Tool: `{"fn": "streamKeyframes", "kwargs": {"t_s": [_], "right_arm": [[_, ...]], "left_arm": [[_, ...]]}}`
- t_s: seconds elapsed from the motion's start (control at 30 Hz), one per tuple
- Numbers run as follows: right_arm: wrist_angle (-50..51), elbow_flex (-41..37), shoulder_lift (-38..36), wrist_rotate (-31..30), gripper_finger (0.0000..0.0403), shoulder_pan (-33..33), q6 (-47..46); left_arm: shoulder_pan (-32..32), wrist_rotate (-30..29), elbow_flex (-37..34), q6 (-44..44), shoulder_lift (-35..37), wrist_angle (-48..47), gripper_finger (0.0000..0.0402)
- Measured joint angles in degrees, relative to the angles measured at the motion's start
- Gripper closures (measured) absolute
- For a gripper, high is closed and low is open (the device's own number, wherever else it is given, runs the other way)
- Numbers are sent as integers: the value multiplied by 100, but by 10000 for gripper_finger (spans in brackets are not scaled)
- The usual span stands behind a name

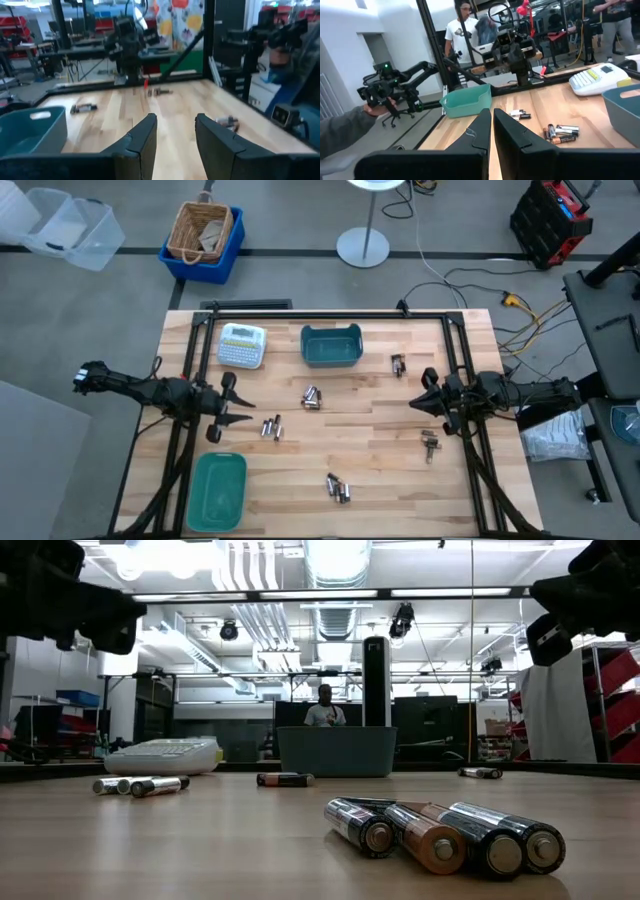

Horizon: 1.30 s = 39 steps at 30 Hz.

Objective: Sort batteries
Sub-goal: Put the brown battery into the green bin

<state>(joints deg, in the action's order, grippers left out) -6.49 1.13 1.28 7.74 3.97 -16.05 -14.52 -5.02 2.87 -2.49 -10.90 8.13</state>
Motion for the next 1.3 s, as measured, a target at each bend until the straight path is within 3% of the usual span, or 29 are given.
{"fn": "streamKeyframes", "kwargs": {"t_s": [0.13, 0.33, 0.43, 0.63, 0.73, 0.87, 1.03, 1.3], "right_arm": [[-75, 1, 12, -309, 390, 0, -16], [-114, 335, 350, -1145, 390, 0, 225], [-104, 579, 726, -1610, 390, 0, 409], [-53, 1218, 1858, -2381, 390, 0, 120], [71, 1688, 2542, -2447, 390, 0, -38], [610, 2450, 3388, -2447, 390, 0, -87], [1838, 3379, 4153, -2444, 390, 0, -282], [3356, 4321, 4793, -2446, 390, -2, -393]], "left_arm": [[0, 2, 0, 143, 0, 269, 286], [0, -15, 0, 1240, 0, 1342, 286], [0, -24, 0, 1737, 0, 1776, 286], [-7, -311, 0, 1793, -4, 2106, 286], [2, -957, 0, 1758, 0, 2220, 286], [0, -1326, 0, 1444, 0, 2209, 286], [0, -1414, 0, 542, 0, 2254, 286], [0, -1592, 0, 301, 0, 2405, 286]]}}
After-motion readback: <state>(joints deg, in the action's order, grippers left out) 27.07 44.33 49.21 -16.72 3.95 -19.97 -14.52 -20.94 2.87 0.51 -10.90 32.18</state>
